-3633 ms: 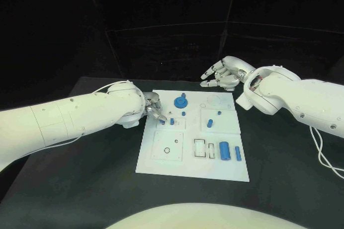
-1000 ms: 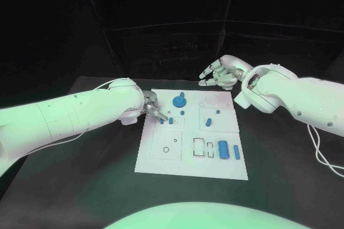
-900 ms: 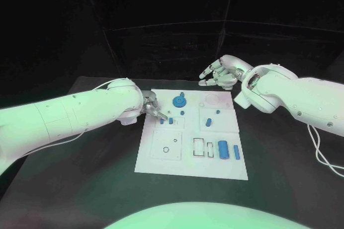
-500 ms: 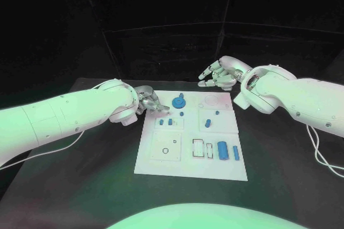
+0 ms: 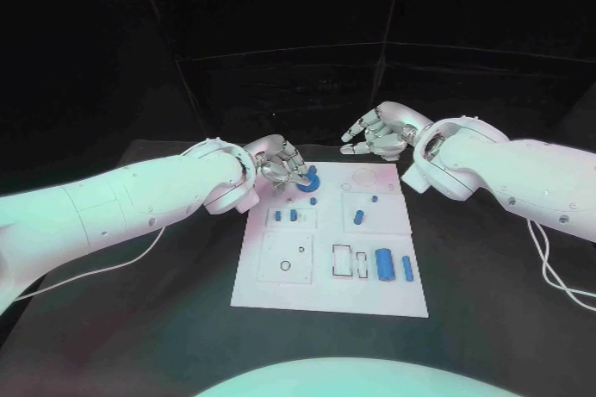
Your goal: Assemble the parts on the task board
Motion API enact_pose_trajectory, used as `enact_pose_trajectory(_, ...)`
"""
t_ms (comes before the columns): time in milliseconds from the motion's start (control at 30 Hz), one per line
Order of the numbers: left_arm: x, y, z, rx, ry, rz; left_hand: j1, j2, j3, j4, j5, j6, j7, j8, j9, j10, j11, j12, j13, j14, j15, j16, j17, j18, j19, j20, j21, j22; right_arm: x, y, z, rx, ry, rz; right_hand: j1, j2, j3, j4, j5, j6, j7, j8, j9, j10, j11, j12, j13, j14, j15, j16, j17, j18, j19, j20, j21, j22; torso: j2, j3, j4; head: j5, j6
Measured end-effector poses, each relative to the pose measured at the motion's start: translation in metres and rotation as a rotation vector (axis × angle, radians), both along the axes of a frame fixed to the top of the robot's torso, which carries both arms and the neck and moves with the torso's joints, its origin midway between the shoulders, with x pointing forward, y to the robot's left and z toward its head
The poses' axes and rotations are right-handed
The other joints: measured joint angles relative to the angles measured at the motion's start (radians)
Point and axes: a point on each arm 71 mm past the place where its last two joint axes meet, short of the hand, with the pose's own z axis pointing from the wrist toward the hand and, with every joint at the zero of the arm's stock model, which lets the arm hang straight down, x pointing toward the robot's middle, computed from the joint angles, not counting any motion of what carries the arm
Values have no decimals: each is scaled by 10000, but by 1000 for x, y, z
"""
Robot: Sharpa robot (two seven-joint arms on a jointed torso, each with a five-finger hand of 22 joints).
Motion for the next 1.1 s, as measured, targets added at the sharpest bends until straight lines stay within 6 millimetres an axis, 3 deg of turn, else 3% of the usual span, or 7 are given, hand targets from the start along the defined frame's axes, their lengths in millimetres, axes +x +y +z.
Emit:
enact_pose_trajectory(133, 0, -10, -2, 415, -926, -743, 540, -80, 171, -387, 0, 398, -10, -562, -591, 0, 0, -874, -889, 282, 14, 161, -56, -1, 356, -47, -153, -189, 0, 0, 0, -3, -1, 2, 0, 0, 0, 0, 0, 0, 0, 0, 0, 0, 0, 0, 0, 0, 0, 0, -3, 0, 0, 0, 0, 0, 2, 0, -6, -34, 25)
enact_pose_trajectory(300, 1, -19, -6, 1212, -1815, -1504, 706, -202, 439, -736, 0, 724, -36, -1168, -1188, 185, 36, -1743, -1836, 1263, -5, 1448, 1101, 0, 948, -81, 52, -146, 0, 2, 0, 3, -2, 28, 0, 0, 0, 0, 0, 0, 0, 0, 0, 0, 0, 0, 1, 0, 0, 0, -3, 0, 0, 0, 0, 1, 3, 0, -6, -64, 36)
enact_pose_trajectory(400, 1, -26, -9, 1711, -2183, -1915, 731, -227, 576, -929, 0, 939, -77, -1437, -1454, 314, 41, -2107, -2272, 1855, -48, 2345, 2004, 1, 1549, -113, 981, 670, 0, 3, 0, 8, -2, 46, 0, 0, 0, 0, 0, 0, 0, 0, 0, 0, 0, 0, 1, 0, 0, -39, -3, 0, 0, 0, 0, 1, 4, 0, -6, -68, 42)
enact_pose_trajectory(467, 1, -30, -10, 2060, -2349, -2161, 689, -269, 629, -982, 0, 1018, -28, -1566, -1576, 344, 53, -2252, -2471, 2109, -33, 2742, 2434, -153, 1868, -114, 1645, 1279, 0, 4, 0, 11, -2, 59, 0, 0, 0, 0, 0, 0, 0, 0, 0, 0, 0, 0, 1, 0, 0, -43, -3, 0, 0, 0, 0, 1, 4, 0, -6, -69, 47)
enact_pose_trajectory(933, 4, -44, -20, 3345, -2510, -2957, 509, -345, 704, -1112, 0, 1377, -65, -1699, -1839, 666, 17, -2406, -2896, 2452, -53, 3200, 2832, -163, 2347, -166, 2698, 2270, 0, 7, 0, 27, -3, 112, 0, 0, 0, 0, 0, 0, 0, 0, 0, 0, 0, 0, 2, 0, 0, -44, -2, 0, 0, 0, 0, 1, 4, 5, -6, -107, 58)
enact_pose_trajectory(1000, 5, -45, -21, 3420, -2502, -2990, 509, -345, 712, -1121, 0, 1463, -82, -1727, -1862, 755, 34, -2406, -2931, 2488, -89, 3265, 2832, -315, 2419, -168, 2801, 2361, 0, 7, 0, 28, -3, 119, 0, 0, 0, 0, 0, 0, 0, 0, 0, 0, 0, 0, 1, 0, 0, -44, -2, 1, 0, 0, 0, 1, 4, 5, -6, -108, 51)
enact_pose_trajectory(1100, 5, -46, -22, 3513, -2490, -3035, 465, -301, 764, -1173, 0, 1553, -101, -1736, -1890, 857, 6, -2438, -2990, 2509, -110, 3266, 2832, -314, 2432, -180, 2911, 2478, 0, 8, 0, 30, -3, 125, 0, 0, 0, 0, 0, 0, 0, 0, 0, 0, 0, 0, 1, 0, 0, -44, -2, 0, 0, 0, 0, 2, 3, 5, -6, -108, 44)
